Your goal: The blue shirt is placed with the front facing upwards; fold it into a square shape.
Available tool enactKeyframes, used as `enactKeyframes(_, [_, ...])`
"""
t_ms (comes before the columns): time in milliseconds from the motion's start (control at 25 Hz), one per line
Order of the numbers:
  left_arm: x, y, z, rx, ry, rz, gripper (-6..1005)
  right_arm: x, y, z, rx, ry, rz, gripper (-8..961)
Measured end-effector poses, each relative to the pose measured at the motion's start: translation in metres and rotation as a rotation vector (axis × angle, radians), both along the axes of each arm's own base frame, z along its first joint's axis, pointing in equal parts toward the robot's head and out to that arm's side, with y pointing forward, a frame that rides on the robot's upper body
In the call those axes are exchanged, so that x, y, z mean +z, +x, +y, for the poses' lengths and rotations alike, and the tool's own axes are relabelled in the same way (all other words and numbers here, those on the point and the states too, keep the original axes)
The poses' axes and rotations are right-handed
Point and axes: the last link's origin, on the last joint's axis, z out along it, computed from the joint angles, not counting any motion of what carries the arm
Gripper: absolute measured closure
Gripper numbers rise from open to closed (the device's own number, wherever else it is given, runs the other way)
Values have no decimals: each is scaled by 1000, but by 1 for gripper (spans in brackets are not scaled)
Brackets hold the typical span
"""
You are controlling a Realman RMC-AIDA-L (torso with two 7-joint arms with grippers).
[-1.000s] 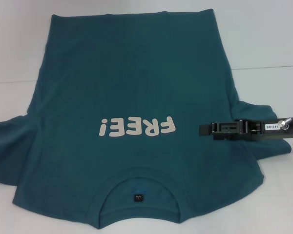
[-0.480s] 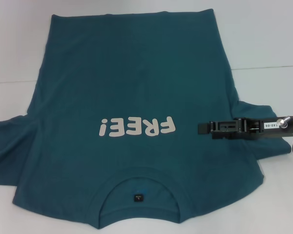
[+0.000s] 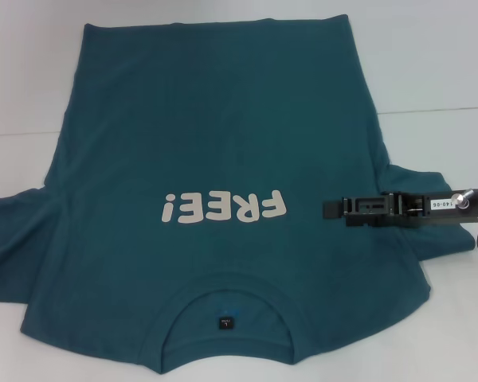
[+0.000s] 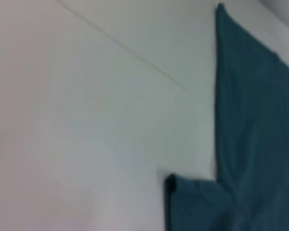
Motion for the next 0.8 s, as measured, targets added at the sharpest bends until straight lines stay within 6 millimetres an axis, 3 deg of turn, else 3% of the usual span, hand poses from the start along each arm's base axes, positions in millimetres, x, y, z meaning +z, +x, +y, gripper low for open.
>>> enactKeyframes(240, [-5, -3, -4, 16, -16, 0, 658, 0, -1, 1, 2, 1, -1, 41])
enactKeyframes(640, [-12, -4, -5, 20, -32, -14, 442, 0, 0, 0, 0, 1, -1, 41])
enactKeyframes(800, [-17, -3, -5, 19, -46, -18, 286, 0, 1, 0, -2, 1, -1, 41])
